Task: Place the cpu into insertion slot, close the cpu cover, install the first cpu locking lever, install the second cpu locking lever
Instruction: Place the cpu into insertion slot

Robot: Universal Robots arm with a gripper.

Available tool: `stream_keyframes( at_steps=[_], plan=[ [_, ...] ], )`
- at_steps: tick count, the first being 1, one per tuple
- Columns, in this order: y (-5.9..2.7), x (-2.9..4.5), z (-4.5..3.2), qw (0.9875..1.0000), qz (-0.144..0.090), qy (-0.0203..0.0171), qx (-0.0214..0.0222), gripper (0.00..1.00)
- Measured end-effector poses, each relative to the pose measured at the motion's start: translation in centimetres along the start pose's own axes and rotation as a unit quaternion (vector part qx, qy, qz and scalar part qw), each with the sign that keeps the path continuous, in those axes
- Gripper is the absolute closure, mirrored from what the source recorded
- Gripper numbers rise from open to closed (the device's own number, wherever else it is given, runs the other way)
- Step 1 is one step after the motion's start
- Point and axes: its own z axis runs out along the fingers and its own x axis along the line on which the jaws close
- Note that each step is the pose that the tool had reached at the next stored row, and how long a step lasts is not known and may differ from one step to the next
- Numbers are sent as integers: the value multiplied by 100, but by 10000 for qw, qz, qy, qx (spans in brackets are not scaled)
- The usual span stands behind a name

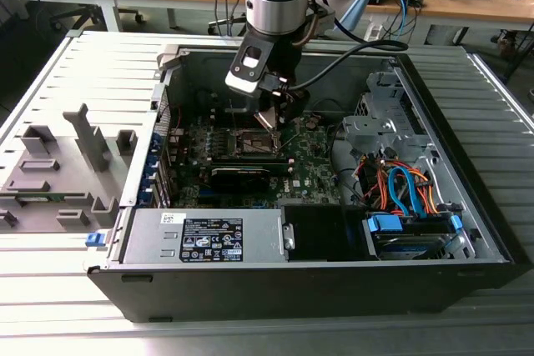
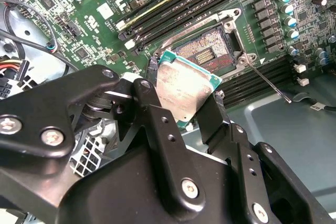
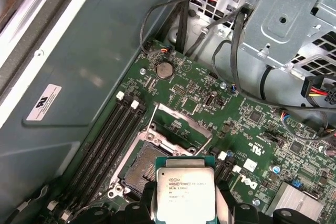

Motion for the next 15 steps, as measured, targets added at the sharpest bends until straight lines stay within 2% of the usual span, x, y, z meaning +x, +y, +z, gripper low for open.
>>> stream_keyframes(
  at_steps=[15],
  plan=[
    [0,0,0,9999,145,-11,-2,46]
  ],
)
